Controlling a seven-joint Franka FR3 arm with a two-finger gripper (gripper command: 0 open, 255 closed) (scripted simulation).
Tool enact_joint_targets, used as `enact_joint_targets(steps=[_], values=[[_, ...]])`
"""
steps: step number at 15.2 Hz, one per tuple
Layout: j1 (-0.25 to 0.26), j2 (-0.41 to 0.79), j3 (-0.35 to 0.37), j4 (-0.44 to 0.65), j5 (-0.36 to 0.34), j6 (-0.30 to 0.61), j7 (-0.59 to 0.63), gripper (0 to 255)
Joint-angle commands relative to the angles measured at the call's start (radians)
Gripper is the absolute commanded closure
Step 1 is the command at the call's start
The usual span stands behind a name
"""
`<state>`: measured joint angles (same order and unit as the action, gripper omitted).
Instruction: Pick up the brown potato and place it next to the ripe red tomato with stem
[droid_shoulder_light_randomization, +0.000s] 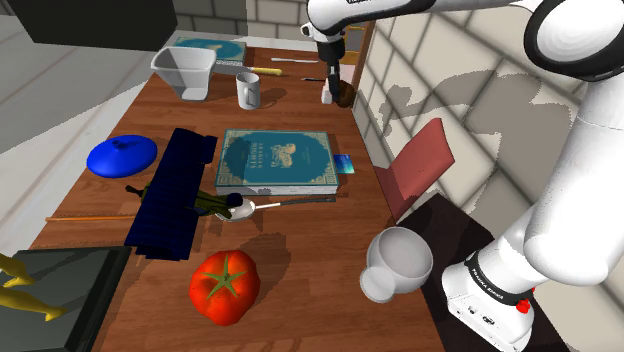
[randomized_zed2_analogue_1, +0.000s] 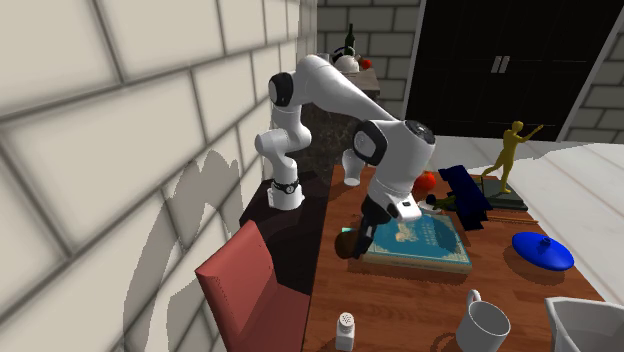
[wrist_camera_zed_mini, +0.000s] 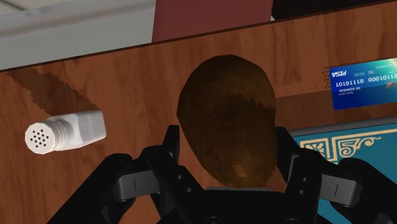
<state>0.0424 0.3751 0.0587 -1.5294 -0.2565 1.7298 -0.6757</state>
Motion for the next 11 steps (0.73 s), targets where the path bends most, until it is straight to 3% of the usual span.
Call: enact_joint_targets(steps=[1,7,11], values=[[0.001,-0.006,0.001,0.020,0.001,-0.026,-0.005,255],[0.004,-0.013,0.001,0.082,0.004,-0.093,-0.019,255],[0.037,-0.133,0.026,-0.089,0.015,-0.058,0.049,255]])
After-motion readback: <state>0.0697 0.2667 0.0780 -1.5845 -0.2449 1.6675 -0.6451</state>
